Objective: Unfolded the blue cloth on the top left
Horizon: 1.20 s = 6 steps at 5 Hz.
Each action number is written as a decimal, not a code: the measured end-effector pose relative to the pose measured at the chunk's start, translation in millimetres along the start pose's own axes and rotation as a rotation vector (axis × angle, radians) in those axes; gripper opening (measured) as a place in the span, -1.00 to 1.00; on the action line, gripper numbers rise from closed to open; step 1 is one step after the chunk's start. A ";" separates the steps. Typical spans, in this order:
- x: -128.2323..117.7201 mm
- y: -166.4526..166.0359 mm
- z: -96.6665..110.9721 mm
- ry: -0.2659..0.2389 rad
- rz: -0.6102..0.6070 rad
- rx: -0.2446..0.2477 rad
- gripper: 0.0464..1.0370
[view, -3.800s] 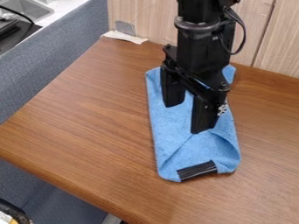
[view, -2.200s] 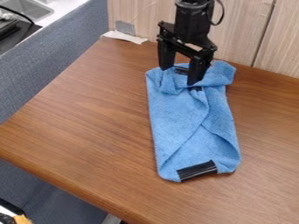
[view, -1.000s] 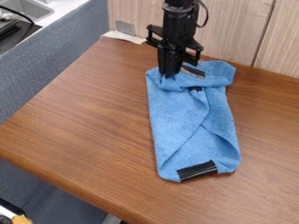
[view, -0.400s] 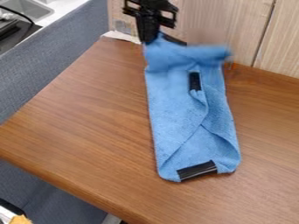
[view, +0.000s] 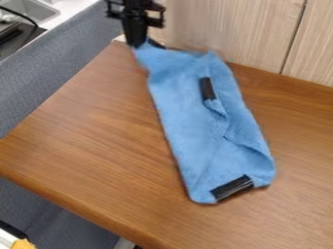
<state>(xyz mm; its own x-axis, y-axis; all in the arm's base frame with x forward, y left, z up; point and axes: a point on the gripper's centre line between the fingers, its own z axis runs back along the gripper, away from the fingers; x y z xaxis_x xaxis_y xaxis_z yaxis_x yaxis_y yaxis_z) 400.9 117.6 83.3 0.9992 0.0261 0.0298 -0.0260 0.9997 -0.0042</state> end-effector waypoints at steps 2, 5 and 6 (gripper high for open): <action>-19.4 32.6 -12.6 0.070 0.118 0.019 -0.98; -45.5 47.5 -21.5 0.131 0.192 0.028 -0.13; -47.7 48.5 -14.7 0.132 0.192 0.041 0.49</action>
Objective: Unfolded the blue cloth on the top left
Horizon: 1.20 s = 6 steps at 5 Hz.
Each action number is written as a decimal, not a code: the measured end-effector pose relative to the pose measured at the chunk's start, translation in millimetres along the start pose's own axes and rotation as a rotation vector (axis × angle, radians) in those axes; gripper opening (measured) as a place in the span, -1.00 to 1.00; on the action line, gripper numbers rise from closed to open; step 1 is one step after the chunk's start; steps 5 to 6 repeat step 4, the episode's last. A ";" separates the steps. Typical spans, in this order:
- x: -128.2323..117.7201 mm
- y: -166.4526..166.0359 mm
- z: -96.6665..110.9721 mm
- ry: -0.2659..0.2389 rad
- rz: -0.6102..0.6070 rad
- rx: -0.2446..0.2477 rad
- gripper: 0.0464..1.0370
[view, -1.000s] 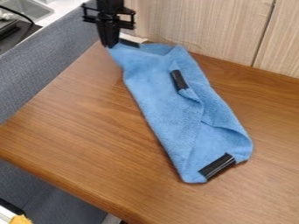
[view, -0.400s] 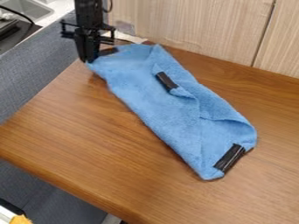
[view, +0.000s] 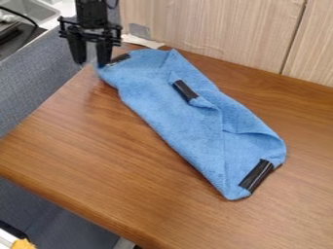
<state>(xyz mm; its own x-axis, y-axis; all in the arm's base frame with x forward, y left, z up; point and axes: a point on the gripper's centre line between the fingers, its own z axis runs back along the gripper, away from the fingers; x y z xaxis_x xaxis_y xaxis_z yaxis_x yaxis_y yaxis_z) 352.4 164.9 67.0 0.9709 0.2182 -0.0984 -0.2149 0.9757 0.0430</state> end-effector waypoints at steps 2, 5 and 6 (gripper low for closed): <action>-8.9 4.8 27.1 -0.053 0.013 0.025 0.93; -15.4 5.2 40.1 -0.101 -0.004 0.033 0.93; -15.4 5.2 40.1 -0.101 -0.004 0.033 0.93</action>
